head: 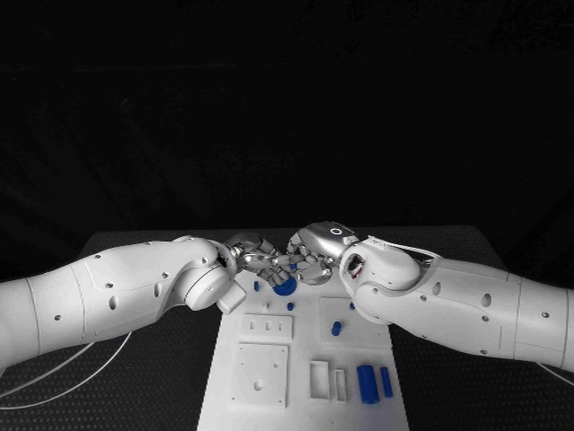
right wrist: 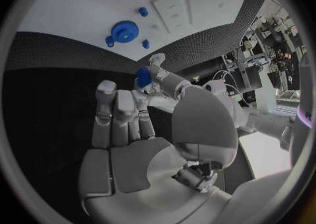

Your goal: Assemble the parts on the task board

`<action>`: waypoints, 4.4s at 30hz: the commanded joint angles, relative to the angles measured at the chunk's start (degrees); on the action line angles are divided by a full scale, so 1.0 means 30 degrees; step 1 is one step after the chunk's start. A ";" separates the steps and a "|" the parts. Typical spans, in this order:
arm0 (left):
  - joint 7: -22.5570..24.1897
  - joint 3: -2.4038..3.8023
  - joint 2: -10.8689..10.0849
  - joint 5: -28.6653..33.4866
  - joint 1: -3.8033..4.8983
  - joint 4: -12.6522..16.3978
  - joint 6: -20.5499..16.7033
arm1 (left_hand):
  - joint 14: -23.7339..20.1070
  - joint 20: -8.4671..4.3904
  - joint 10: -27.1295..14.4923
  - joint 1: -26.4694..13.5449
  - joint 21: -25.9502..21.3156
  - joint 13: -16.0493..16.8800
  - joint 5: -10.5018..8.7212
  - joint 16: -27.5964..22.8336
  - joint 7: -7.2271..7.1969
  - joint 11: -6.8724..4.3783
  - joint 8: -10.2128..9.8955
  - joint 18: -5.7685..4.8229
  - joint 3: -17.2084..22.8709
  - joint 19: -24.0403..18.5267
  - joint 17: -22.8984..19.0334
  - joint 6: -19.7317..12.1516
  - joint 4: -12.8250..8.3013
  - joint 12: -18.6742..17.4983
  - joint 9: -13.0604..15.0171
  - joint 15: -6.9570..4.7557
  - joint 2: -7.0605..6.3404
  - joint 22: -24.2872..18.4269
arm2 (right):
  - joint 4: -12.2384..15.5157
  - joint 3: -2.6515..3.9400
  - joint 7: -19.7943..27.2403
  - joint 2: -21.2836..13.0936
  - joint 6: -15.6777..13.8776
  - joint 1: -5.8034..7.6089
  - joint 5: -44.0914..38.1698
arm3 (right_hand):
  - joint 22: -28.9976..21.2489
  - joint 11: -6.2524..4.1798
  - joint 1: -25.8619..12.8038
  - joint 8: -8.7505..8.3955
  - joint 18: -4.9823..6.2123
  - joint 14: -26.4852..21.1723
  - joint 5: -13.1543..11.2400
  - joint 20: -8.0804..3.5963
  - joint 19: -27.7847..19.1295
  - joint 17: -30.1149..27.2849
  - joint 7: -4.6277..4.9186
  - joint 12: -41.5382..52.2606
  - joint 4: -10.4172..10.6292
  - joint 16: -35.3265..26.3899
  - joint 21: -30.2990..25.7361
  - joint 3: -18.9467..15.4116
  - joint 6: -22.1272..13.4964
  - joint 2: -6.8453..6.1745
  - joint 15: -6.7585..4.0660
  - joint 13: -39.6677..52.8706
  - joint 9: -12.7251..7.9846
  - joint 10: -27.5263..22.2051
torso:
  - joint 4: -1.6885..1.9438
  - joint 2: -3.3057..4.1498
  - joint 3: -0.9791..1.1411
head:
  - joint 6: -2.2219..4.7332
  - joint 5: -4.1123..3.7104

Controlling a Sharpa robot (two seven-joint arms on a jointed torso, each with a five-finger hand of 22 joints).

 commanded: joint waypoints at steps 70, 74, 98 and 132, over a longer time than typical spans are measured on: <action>-0.0880 0.0039 0.0158 0.2223 0.0037 -0.0279 0.1459 | 0.0202 -0.0359 0.0694 0.5925 -0.0268 0.0544 0.8591 0.1019 -0.1168 -0.0430 0.0105 -0.0487 -0.1832 -0.0387 0.0456 0.2467 -0.0204 0.0995 0.0846 -0.0290 0.0383 0.0267 | -0.0255 -0.0146 -0.0036 0.0625 0.1159 -0.0197 -0.0563 | 0.0182 -0.0089 0.0184 0.0087 0.0401 0.0066 -0.0083 -0.0003 0.0072 0.0033 0.0542 -0.0003 0.0161 -0.0067 0.0059 0.0053 0.0600 -0.0181 -0.0072 -0.0032 0.0045 0.0051 | 0.0016 0.0011 0.0023 | -0.0362 -0.0015; -0.0888 0.0039 0.0190 0.2299 0.0034 -0.0352 0.1336 | 0.0368 -0.0414 0.0856 0.6059 -0.0308 0.0637 0.8839 0.1268 -0.1205 -0.0507 0.0128 -0.0584 -0.1952 -0.0401 0.0562 0.2631 -0.0117 0.1215 0.0901 -0.0359 0.0363 0.0265 | -0.0320 -0.0151 0.0015 0.0676 0.1234 -0.0252 -0.0500 | 0.0182 -0.0088 0.0188 0.0085 0.0401 0.0065 -0.0083 -0.0002 0.0070 0.0033 0.0543 -0.0004 0.0165 -0.0069 0.0057 0.0055 0.0597 -0.0181 -0.0071 -0.0032 0.0047 0.0050 | -0.0005 0.0010 0.0015 | -0.0427 0.0004; -0.0856 0.0036 0.0246 0.2873 0.0030 -0.0321 0.1080 | 0.0476 -0.0899 0.0220 -0.6689 0.0722 0.2216 0.9151 0.4567 -0.1713 -0.1157 0.2361 -0.1282 1.1327 -0.0912 0.0811 0.3376 -1.1153 0.5340 0.1657 -0.0880 0.0287 0.0476 | -0.0472 -0.0202 0.0114 0.0634 0.1062 -0.0300 -0.0226 | 0.0112 0.0221 -0.0022 -0.0473 0.0401 -0.0220 -0.0084 0.0123 -0.0242 -0.0039 0.0875 -0.0272 0.0391 -0.0356 -0.0240 -0.0179 -0.0366 -0.0868 0.0200 -0.0101 -0.0109 -0.0392 | -0.0009 0.0017 0.0018 | -0.0453 0.0011; -0.1221 0.0025 -0.0135 -0.1180 0.0023 -0.0469 -0.0779 | 0.0479 -0.0658 0.0092 -0.6344 0.1882 0.2263 0.6636 0.5543 -0.1411 -0.1242 0.2369 -0.1282 1.2008 -0.1968 0.0601 0.3022 -1.0755 0.6351 0.1301 -0.0996 -0.0043 0.0490 | -0.1701 -0.0204 0.1150 -0.0637 -0.0397 -0.0294 0.1246 | 0.0085 0.0869 -0.0401 -0.1456 0.0401 -0.0899 -0.0060 0.0429 -0.1037 -0.0145 0.1545 -0.0594 0.0251 -0.0876 -0.0840 -0.1389 -0.2197 -0.1301 0.0820 -0.0324 -0.0399 -0.1200 | -0.0008 -0.0028 0.0004 | -0.0437 0.0076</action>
